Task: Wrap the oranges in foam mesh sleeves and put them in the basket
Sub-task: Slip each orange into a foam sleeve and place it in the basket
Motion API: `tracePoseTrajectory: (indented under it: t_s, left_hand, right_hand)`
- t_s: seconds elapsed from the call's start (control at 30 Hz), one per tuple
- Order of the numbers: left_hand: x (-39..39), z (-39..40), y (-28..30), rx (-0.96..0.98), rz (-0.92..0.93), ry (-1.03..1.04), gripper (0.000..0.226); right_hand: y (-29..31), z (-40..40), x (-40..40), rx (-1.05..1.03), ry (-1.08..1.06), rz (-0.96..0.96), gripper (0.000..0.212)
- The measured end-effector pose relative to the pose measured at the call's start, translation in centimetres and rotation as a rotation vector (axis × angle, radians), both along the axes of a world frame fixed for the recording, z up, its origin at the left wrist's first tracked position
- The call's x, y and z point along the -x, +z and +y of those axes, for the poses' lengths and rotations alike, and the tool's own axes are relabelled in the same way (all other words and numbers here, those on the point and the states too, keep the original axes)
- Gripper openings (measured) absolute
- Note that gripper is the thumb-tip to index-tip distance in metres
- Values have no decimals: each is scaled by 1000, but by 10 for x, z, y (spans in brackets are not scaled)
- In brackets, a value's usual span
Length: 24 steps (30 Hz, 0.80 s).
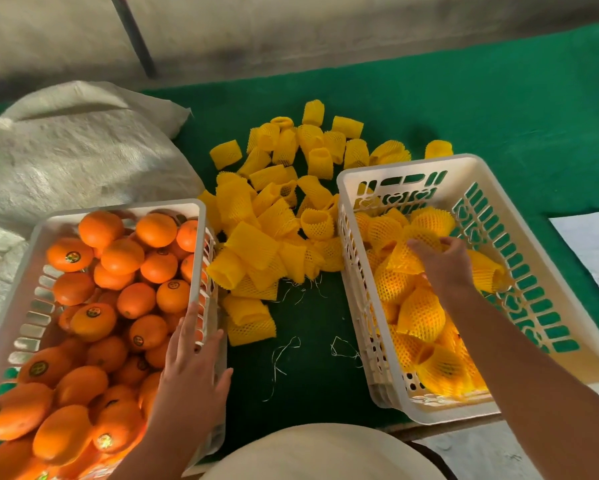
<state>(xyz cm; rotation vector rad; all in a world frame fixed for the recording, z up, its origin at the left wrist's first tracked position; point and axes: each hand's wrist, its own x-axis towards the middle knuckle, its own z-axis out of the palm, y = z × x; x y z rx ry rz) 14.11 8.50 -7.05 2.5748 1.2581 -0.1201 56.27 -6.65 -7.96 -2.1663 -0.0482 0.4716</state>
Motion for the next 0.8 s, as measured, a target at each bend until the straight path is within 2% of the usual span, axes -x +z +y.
tracePoseTrajectory:
  t_s: [0.27, 0.57, 0.7, 0.8]
  left_hand:
    - [-1, -1, 0, -3, -57, 38, 51]
    - [0, 0, -3, 11, -102, 71, 47]
    - [3, 0, -5, -5, -127, 31, 43]
    - [4, -1, -4, 34, -197, 45, 39]
  right_hand:
    - [-18, 19, -8, 233, 86, -175, 85]
    - [-12, 0, 19, 65, 93, -152, 81]
    - [7, -5, 73, 52, 129, -297, 72]
    - [15, 2, 125, 32, 265, -311, 67]
